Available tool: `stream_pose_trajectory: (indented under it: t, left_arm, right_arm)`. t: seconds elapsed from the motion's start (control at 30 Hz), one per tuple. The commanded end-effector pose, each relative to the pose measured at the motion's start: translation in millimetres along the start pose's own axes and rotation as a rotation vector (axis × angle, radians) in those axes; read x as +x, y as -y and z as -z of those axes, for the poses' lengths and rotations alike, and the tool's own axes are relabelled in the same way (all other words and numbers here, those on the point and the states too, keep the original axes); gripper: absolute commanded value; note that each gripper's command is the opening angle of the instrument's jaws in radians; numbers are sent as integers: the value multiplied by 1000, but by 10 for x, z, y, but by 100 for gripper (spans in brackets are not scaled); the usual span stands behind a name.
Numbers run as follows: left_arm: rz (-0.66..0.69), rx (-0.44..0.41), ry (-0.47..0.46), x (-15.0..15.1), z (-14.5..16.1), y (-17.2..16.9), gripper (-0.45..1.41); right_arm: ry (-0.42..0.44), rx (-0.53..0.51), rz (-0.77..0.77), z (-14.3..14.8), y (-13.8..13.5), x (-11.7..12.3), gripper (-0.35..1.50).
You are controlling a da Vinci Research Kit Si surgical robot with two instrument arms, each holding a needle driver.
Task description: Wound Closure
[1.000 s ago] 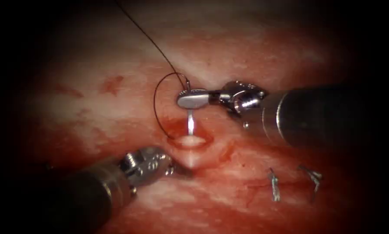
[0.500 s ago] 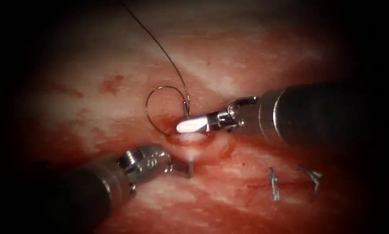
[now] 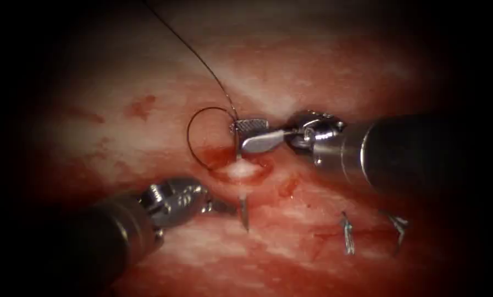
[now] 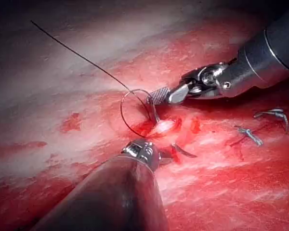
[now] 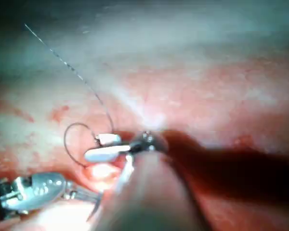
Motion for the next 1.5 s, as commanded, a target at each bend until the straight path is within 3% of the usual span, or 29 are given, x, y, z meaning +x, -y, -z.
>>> stream_pose_trajectory:
  t: [0.03, 0.1, 0.17, 0.5, 0.93, 1.3, 1.37, 1.4, 1.5]
  left_arm:
    - [-24, 4, -18, 3, -7, -3, -35]
    - [-53, 13, -32, 8, -4, -7, -27]
    - [-117, 51, -69, 13, -1, -14, 15]
    - [-133, 95, -139, 6, 15, -23, 17]
    - [-120, 127, -189, 10, -5, -7, 17]
    - [-120, 111, -238, 13, -18, -3, -1]
    - [-127, 108, -241, 14, -23, -3, -20]
    - [-116, 100, -245, 15, -25, -2, -42]
    - [-100, 80, -261, 16, -25, 0, -45]
  right_arm:
    - [27, -5, 134, 7, -5, -3, 126]
    - [61, -24, 244, 14, -4, 4, 125]
    - [127, -59, 343, 25, -5, 14, 121]
    - [134, -93, 406, 35, -23, 7, 115]
    - [135, -93, 421, 34, -27, -1, 113]
    - [135, -96, 427, 35, -33, -5, 113]
    - [135, -96, 427, 35, -33, -6, 113]
    - [135, -96, 428, 35, -33, -6, 113]
    - [135, -95, 428, 35, -33, -7, 111]
